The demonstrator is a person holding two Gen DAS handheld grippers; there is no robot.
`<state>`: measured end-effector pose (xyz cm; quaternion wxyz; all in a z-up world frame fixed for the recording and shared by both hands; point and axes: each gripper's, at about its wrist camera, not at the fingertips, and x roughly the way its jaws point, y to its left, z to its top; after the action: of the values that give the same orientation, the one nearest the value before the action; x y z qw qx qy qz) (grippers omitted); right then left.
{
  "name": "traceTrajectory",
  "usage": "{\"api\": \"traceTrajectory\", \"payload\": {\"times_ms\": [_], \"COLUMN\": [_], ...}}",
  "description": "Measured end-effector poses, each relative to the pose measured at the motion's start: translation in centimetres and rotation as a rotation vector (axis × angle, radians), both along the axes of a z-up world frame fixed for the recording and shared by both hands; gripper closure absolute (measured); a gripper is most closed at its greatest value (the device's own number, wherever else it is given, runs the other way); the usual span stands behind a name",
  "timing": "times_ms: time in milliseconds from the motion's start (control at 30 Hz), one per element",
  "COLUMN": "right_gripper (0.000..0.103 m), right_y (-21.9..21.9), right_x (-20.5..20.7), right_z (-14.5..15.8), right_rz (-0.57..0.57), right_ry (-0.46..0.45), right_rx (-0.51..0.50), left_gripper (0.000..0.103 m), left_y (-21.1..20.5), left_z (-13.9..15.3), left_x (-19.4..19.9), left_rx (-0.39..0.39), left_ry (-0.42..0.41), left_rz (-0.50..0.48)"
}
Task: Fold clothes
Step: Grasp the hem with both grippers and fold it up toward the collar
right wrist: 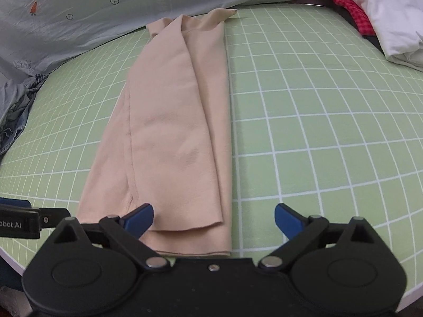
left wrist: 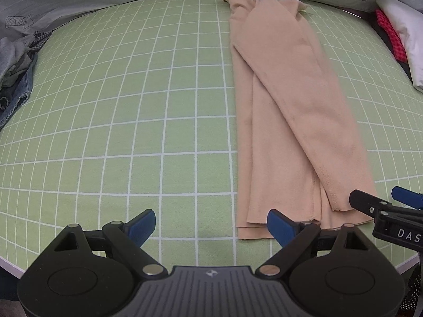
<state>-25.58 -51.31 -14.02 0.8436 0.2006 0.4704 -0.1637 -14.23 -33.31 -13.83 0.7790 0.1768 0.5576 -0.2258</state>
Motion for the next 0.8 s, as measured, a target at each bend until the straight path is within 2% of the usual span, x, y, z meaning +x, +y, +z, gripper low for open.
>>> {"api": "traceTrajectory", "payload": {"times_ms": [200,333,400,500,533,567,600,667,767,800], "right_gripper": [0.006,0.012,0.012,0.016,0.02,0.031,0.04,0.068,0.082,0.083], "right_y": [1.1,1.4,1.4,1.6,1.7,1.8,1.9,2.0,1.3,1.0], "right_x": [1.5,1.9,1.9,2.0,2.0,2.0,2.0,1.9,1.6,1.2], "right_z": [-1.0,-1.1,-1.2,-1.3,-1.2,-1.1,-1.0,-0.8,-0.9,-0.9], "right_rz": [0.026,0.025,0.019,0.028,0.041,0.058,0.08,0.119,0.101,0.093], "right_ry": [0.018,0.01,0.001,-0.01,-0.014,-0.023,-0.035,-0.053,-0.069,-0.067], "right_rx": [-0.034,-0.053,-0.054,-0.063,-0.068,-0.068,-0.06,-0.037,0.038,0.069], "left_gripper": [0.016,0.036,0.049,0.062,0.062,0.064,0.072,0.085,0.088,0.089], "left_y": [-1.3,-2.5,-2.8,-3.1,-3.3,-3.6,-3.7,-3.6,-3.4,-3.3], "left_z": [-1.6,-2.8,-3.5,-4.5,-4.7,-4.9,-5.0,-5.5,-6.0,-6.1], "left_x": [0.3,0.3,0.2,-0.1,-0.2,-0.3,-0.3,-0.1,0.1,0.0], "left_rx": [-0.067,-0.096,-0.117,-0.15,-0.153,-0.155,-0.164,-0.216,-0.264,-0.271], "left_ry": [-0.007,-0.004,0.012,0.043,0.041,0.037,0.038,0.076,0.123,0.135], "left_rz": [-0.031,-0.074,-0.081,-0.072,-0.075,-0.079,-0.09,-0.054,-0.006,0.005]}}
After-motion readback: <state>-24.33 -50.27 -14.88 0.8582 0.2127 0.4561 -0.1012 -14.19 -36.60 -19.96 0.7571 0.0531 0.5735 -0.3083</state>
